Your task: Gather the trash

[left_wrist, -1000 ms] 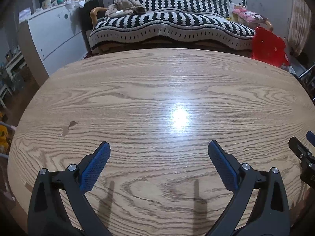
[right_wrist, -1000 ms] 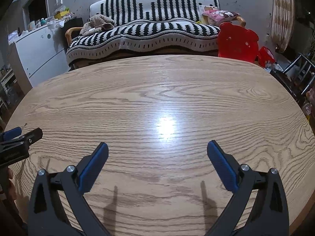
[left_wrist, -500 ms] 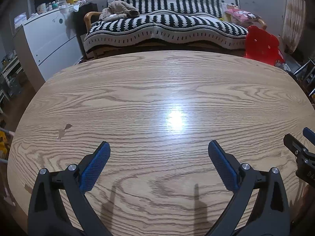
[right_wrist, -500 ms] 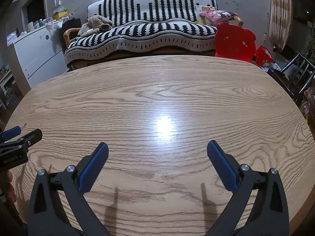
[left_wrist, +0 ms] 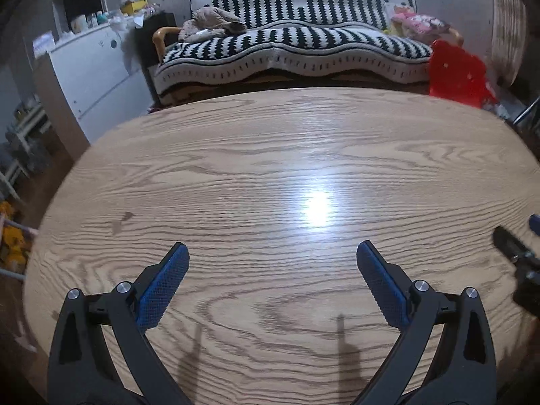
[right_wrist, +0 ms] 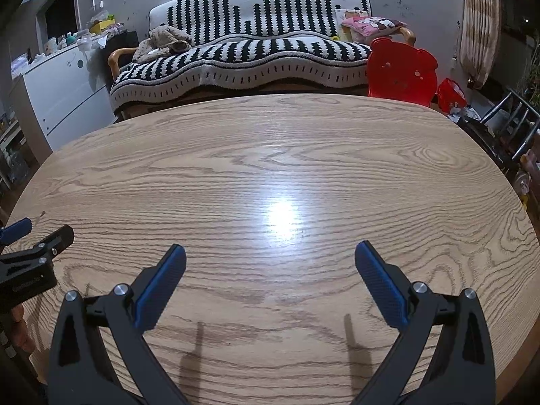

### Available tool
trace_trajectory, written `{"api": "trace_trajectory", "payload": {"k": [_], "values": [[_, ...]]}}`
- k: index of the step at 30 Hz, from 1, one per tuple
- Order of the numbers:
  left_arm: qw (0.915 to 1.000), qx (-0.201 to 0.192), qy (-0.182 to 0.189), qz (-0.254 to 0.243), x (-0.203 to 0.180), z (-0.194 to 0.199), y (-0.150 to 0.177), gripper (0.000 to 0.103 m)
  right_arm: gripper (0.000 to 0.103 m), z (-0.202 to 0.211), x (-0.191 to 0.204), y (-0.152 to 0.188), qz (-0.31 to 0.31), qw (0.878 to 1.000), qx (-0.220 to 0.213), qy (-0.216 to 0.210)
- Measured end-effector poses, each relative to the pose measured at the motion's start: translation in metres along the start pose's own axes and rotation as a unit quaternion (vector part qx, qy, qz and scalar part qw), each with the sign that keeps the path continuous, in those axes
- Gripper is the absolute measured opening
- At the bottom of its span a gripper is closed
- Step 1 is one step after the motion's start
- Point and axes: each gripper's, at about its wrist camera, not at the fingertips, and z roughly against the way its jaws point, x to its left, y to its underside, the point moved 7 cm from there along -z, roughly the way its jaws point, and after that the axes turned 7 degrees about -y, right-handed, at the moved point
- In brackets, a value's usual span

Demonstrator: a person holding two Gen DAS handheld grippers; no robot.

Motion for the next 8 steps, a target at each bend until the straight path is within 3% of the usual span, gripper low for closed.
{"api": "trace_trajectory", "payload": {"k": [8], "values": [[0.9995,0.007,0.03,-0.001,-0.0052,-0.0086,-0.004,0.096,0.097,-0.0074,-0.0041,-0.0014,-0.009,1.0,0.01,0.002]]}}
